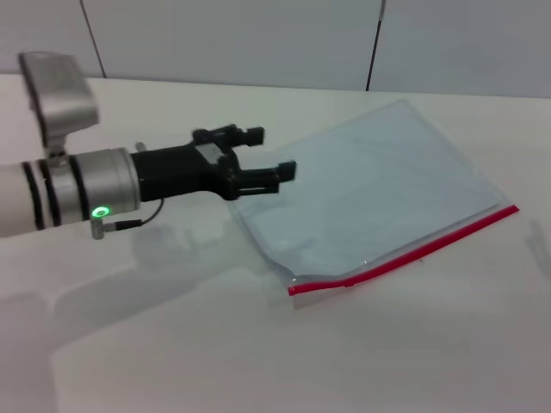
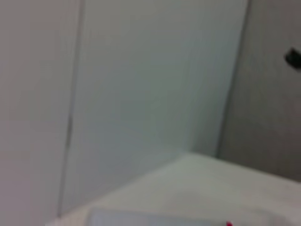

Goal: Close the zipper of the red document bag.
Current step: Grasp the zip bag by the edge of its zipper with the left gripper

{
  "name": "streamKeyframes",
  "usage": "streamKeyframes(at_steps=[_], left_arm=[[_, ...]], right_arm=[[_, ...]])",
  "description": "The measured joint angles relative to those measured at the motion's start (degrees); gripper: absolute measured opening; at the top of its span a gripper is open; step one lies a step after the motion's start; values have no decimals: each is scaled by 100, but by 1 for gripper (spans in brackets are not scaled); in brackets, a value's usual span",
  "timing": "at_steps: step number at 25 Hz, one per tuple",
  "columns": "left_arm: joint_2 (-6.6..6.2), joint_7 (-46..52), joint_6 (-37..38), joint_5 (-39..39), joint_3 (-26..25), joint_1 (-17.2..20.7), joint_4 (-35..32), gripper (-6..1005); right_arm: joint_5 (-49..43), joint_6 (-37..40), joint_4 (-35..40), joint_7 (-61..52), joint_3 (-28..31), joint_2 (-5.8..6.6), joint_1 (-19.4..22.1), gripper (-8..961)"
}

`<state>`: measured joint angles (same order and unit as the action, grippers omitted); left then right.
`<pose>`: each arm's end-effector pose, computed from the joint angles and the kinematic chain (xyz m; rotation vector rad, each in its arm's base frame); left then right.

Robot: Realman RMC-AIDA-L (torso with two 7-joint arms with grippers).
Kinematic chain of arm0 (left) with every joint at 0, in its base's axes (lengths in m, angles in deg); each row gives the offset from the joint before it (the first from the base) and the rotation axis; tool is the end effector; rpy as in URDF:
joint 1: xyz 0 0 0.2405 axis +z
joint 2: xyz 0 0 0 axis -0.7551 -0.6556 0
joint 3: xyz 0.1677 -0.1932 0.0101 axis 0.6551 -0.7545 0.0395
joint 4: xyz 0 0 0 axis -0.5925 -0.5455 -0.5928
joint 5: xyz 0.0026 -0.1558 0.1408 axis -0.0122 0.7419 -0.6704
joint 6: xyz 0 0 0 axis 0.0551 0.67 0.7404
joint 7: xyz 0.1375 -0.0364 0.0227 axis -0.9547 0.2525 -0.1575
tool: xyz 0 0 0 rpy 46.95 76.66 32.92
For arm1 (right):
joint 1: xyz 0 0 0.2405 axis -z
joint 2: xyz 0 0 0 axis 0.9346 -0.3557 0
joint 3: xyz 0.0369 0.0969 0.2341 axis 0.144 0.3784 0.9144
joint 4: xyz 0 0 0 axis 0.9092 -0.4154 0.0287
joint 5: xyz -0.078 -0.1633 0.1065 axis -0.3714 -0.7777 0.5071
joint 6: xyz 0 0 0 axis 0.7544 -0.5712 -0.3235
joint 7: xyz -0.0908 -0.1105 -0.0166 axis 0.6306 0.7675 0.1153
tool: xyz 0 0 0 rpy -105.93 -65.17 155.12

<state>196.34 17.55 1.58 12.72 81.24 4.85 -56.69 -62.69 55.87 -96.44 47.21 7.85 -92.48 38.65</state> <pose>-0.2411 0.3800 -0.0221 -2.5800 -0.5261 -0.8215 0.2630 0.3236 0.0167 -1.4751 0.0530 0.9432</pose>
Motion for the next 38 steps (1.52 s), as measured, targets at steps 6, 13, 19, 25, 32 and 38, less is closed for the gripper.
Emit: streamKeyframes(at_steps=[6,13,19,25,32,38], left_arm=[[27,322,-56,-889,18,-194,-304,887],[-213,1344,70,-1859,22,-257,-614,886],[-365,1801,195,-2346,11,-199,-945,885],[-391,1755,-115,-2474,-228,-180,-1055,885],[-210,969,-1376,-2617,-1014,444,-2248,884],[-127,2244,-2866,-4105,-1039,852,-3597,884]], right_arm=[[0,-1,-1,0,0,0,-2,756],[17,-1,20,0,0,0,9,756],[24,-1,62,0,0,0,29,756],[22,-1,62,0,0,1,49,756],[28,-1,71,0,0,9,62,756],[26,-1,79,0,0,9,64,756]])
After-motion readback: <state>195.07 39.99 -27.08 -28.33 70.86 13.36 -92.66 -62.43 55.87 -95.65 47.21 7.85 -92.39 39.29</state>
